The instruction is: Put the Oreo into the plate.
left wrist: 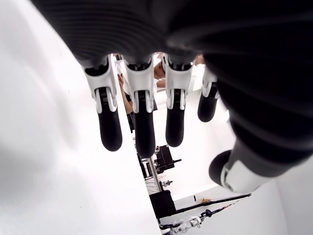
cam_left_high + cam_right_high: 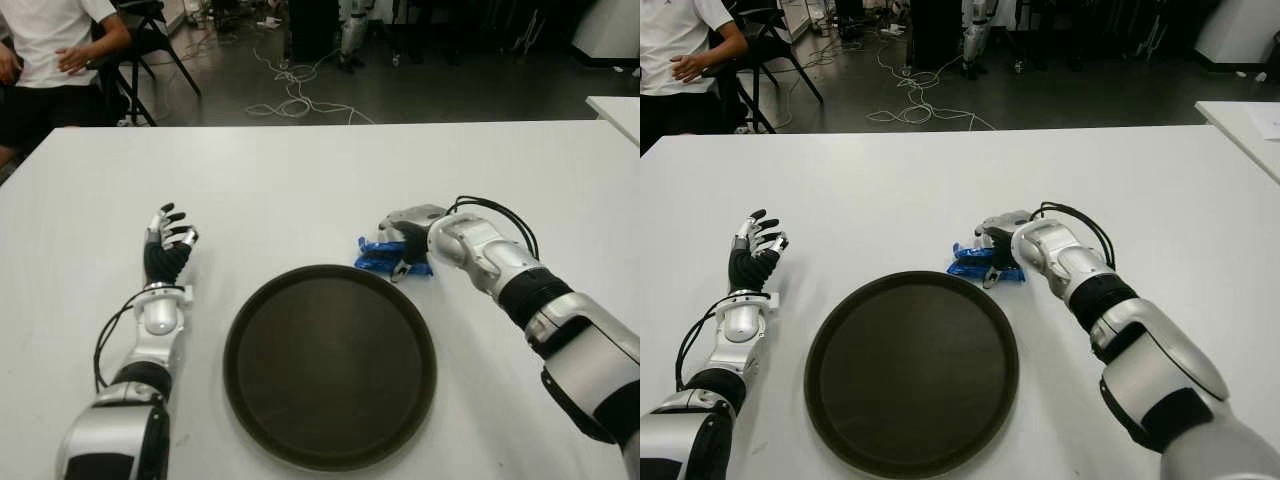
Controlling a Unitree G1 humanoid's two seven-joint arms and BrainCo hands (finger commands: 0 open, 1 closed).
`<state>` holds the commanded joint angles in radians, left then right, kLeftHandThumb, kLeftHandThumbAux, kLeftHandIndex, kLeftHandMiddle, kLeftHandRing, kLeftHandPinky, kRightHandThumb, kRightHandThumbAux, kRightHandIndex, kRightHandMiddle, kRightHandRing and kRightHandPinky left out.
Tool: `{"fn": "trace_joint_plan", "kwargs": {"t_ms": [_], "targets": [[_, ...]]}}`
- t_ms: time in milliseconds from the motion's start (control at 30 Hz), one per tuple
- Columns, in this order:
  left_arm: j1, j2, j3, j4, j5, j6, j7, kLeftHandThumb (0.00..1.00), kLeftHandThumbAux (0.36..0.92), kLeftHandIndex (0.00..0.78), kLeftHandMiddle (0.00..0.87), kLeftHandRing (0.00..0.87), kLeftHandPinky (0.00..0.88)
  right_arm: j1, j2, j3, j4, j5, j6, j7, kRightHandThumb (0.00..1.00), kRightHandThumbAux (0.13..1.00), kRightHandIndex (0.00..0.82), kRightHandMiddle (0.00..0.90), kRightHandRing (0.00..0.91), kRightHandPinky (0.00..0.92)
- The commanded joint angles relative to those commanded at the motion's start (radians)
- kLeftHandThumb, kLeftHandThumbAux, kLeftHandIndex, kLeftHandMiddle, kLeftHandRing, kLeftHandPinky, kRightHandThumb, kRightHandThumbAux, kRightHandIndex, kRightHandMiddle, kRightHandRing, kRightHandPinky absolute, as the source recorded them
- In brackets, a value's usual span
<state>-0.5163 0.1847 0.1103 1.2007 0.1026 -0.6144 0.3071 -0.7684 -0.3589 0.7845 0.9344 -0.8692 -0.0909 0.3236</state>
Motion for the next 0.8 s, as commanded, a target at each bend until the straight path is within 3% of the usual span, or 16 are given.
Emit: {"fn": "trace_joint_plan", "kwargs": {"t_ms": [100,267,367,633,700,800], "targets": [[0.000,0.000,0.000,0.000,0.000,0.000,-0.001,0.316,0.645,0.155,0.235,0.265,0.303,0.001,0.001,-0.007,0.011,0.009,-0.012,-0.020,0.000,0.695,0.064,0.105,0.104,0.090],[0.000,0.001,-0.001,0.000,0.001,0.005,0.001,0.305,0.643,0.152,0.230,0.259,0.293,0.012,0.008,-0.035,0.017,0.029,-0.015,-0.077,0.000,0.706,0.139,0.170,0.191,0.225],[0.000,0.001,-0.001,0.001,0.002,0.006,0.006,0.288,0.643,0.147,0.227,0.255,0.287,0.018,0.009,-0.041,0.017,0.026,-0.016,-0.115,0.000,0.761,0.197,0.234,0.272,0.303],[-0.003,0.003,-0.001,0.003,0.002,0.007,0.001,0.298,0.648,0.152,0.229,0.256,0.294,0.024,0.005,-0.041,0.021,0.014,-0.035,-0.199,0.095,0.864,0.266,0.299,0.354,0.411],[-0.004,0.004,0.000,0.005,0.000,0.007,-0.002,0.307,0.650,0.152,0.230,0.257,0.295,0.025,0.004,-0.041,0.023,0.014,-0.041,-0.210,0.156,0.874,0.287,0.313,0.370,0.437],[-0.005,0.004,0.001,0.007,-0.002,0.009,-0.005,0.312,0.651,0.152,0.230,0.257,0.294,0.024,0.002,-0.041,0.027,0.016,-0.047,-0.219,0.512,0.783,0.370,0.349,0.412,0.480]]}}
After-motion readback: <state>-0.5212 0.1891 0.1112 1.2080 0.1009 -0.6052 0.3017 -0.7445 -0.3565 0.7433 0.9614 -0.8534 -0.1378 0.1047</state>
